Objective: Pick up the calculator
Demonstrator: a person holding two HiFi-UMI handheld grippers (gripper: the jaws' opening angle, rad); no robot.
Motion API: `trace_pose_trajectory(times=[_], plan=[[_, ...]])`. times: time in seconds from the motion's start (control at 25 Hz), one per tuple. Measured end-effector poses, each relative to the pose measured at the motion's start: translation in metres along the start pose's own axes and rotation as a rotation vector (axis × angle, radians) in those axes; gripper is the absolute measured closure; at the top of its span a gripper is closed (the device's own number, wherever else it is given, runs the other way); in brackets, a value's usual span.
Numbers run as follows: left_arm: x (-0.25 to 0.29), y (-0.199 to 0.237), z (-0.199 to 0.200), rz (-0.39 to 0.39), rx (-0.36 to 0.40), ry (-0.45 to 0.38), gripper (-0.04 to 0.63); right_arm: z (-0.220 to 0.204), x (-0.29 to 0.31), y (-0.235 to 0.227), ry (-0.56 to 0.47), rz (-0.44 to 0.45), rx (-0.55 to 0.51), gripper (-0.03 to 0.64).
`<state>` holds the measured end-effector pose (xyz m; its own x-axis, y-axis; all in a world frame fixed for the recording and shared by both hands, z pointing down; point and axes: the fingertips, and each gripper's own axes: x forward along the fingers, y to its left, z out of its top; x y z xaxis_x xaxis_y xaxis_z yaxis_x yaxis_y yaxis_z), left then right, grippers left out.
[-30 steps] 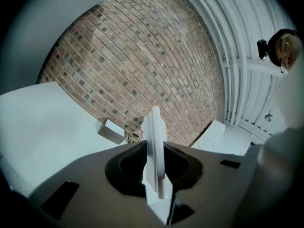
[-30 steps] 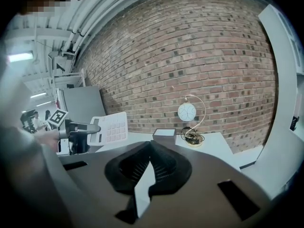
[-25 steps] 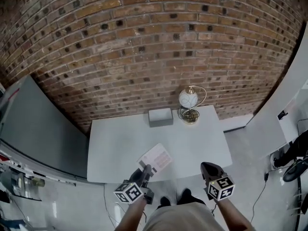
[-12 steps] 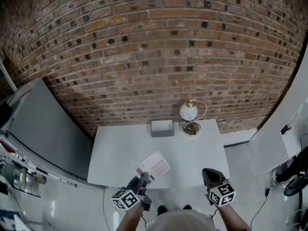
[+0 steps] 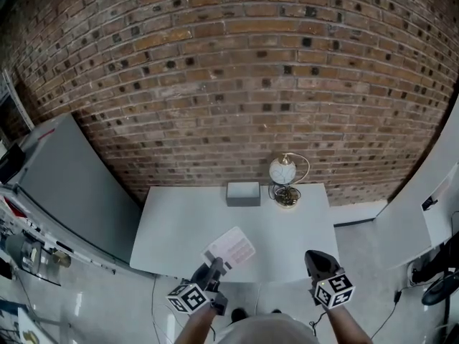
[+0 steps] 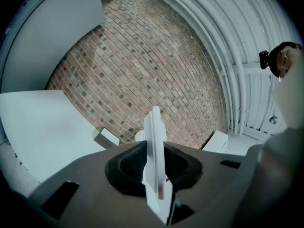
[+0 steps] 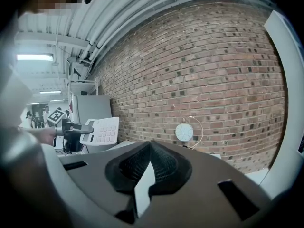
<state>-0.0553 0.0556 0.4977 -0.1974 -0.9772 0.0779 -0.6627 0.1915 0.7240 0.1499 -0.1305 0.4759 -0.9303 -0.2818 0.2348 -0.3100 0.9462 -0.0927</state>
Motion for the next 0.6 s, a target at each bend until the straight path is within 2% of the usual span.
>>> trace_pose_trajectory(times=[0.6], plan=[[-0.002, -0.003, -0.013, 0.015, -0.019, -0.015, 0.502, -0.004, -0.005, -0.005, -0.003, 0.022, 0.003, 0.606]])
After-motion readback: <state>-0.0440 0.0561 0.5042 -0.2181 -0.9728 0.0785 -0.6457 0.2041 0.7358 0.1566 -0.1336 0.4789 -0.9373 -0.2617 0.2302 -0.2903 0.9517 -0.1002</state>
